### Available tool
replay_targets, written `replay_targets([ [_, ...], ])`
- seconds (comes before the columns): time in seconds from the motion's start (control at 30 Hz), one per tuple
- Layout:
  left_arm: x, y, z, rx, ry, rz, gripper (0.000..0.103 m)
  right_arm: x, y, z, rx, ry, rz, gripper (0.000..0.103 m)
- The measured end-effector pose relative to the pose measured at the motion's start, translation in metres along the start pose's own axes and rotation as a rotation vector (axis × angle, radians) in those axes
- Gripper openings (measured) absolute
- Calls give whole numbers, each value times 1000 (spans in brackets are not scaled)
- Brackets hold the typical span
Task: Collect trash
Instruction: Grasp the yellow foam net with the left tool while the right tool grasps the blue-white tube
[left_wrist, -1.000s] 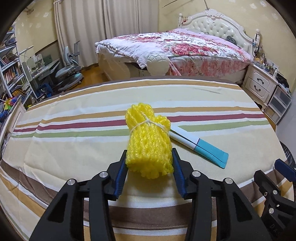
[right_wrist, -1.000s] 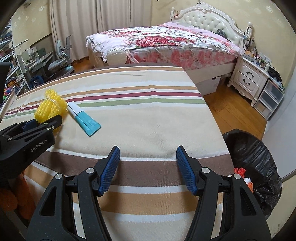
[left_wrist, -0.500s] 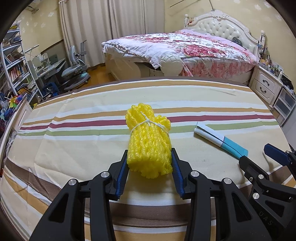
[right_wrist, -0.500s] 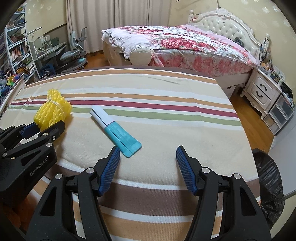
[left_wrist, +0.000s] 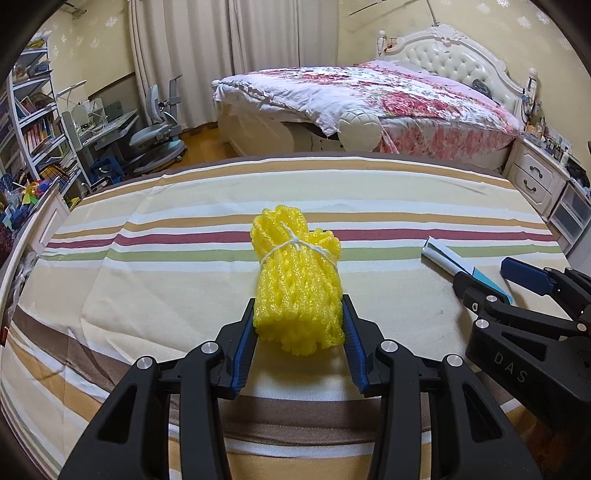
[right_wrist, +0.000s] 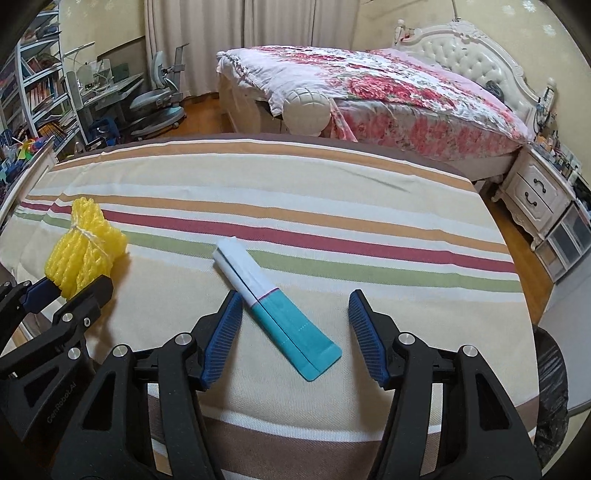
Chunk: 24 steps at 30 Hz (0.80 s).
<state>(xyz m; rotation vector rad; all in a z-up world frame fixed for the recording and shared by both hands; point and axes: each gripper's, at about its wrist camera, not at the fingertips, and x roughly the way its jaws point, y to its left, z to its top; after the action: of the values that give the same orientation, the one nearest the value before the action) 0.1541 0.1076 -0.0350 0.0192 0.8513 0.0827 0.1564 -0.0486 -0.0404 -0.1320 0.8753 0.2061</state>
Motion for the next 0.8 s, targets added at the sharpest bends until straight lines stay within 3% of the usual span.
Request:
replay_targets([
  [0.2,0,0,0,-5,0,-4,43,-3,6,-3,-18,-6,11,30],
  [0.33,-1,-1,0,-5,-1,-4,43,-4,8,-4,-20,-7,15,22],
  [0.8,-9,-2,-7,-3,-7,-8,43,-21,6,-23,16,-13,45,21],
])
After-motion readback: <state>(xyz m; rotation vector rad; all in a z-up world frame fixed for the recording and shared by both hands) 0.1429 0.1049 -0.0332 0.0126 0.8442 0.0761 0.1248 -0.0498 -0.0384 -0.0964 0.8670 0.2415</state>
